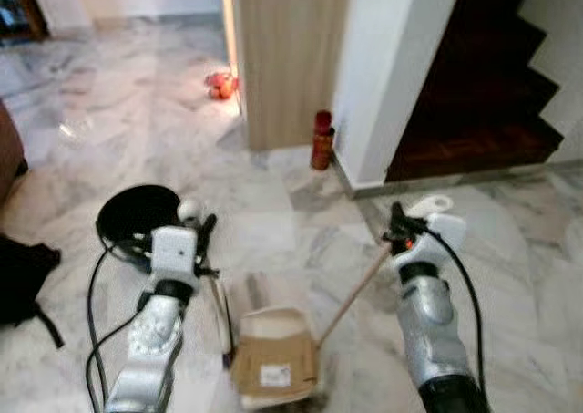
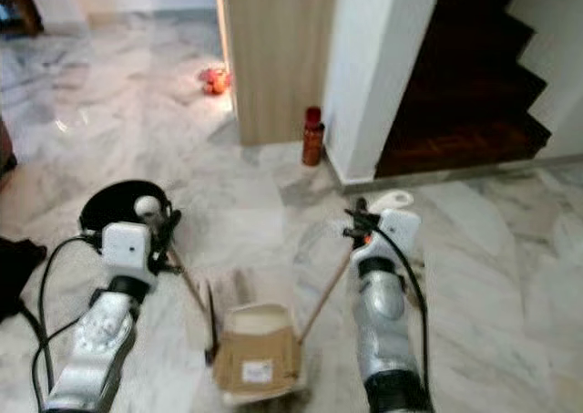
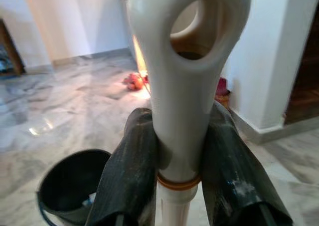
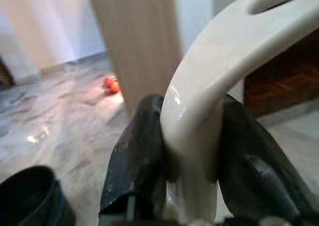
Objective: Sweep floor
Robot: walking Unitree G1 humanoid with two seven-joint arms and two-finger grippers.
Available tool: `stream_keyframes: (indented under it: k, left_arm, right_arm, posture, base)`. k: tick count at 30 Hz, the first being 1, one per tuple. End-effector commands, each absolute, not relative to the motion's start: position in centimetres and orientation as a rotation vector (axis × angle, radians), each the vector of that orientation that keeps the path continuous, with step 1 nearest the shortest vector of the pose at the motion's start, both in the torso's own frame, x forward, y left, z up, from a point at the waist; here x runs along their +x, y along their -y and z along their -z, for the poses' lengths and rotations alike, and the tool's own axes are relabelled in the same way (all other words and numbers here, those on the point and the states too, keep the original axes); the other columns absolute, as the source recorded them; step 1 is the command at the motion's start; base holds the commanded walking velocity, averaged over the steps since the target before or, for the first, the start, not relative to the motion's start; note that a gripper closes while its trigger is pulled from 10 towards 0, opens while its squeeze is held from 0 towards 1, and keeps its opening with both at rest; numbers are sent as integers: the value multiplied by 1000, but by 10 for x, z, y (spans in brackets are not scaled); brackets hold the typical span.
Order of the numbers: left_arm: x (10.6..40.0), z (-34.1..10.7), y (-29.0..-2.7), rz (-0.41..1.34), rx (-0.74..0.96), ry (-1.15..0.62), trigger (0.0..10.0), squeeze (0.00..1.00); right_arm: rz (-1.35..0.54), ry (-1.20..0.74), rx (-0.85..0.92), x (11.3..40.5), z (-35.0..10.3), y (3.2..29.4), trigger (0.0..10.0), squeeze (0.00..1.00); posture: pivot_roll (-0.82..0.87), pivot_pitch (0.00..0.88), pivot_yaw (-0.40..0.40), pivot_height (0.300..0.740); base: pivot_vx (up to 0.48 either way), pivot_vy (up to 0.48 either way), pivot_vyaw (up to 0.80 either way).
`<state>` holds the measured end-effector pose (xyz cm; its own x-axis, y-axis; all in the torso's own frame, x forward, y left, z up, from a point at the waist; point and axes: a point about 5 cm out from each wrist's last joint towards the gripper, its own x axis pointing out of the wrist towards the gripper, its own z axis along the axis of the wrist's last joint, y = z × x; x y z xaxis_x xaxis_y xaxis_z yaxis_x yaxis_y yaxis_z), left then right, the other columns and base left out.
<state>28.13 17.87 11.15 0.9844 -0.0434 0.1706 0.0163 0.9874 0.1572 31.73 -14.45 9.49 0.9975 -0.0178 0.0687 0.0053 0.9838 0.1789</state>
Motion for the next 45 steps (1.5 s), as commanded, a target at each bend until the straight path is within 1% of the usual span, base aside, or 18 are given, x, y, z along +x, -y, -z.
stream_keyframes:
  k: [1,17,31,39,45]
  left_arm:
    - [282,-119,-175,38,170,208,10000,0]
    - [283,-119,-176,33,169,205,10000,0]
    - [281,-118,-176,33,167,205,10000,0]
    - [281,-119,-175,37,165,209,10000,0]
    - [282,-120,-174,37,172,212,10000,0]
  right_arm:
    - [28,127,219,321,-108,149,10000,0]
    - [29,124,192,321,-108,152,10000,0]
    - [32,119,171,321,-107,155,10000,0]
    - [41,120,157,322,-108,155,10000,0]
    - [51,108,177,322,-106,157,10000,0]
  posture:
    - [141,49,-22,740]
    - [140,69,-21,740]
    - [147,57,-25,740]
    - [152,55,-26,740]
    - [153,49,-25,740]
  base:
    - [0,352,0]
    - [0,353,0]
    - [0,348,0]
    - [0,321,763]
    - [0,0,0]
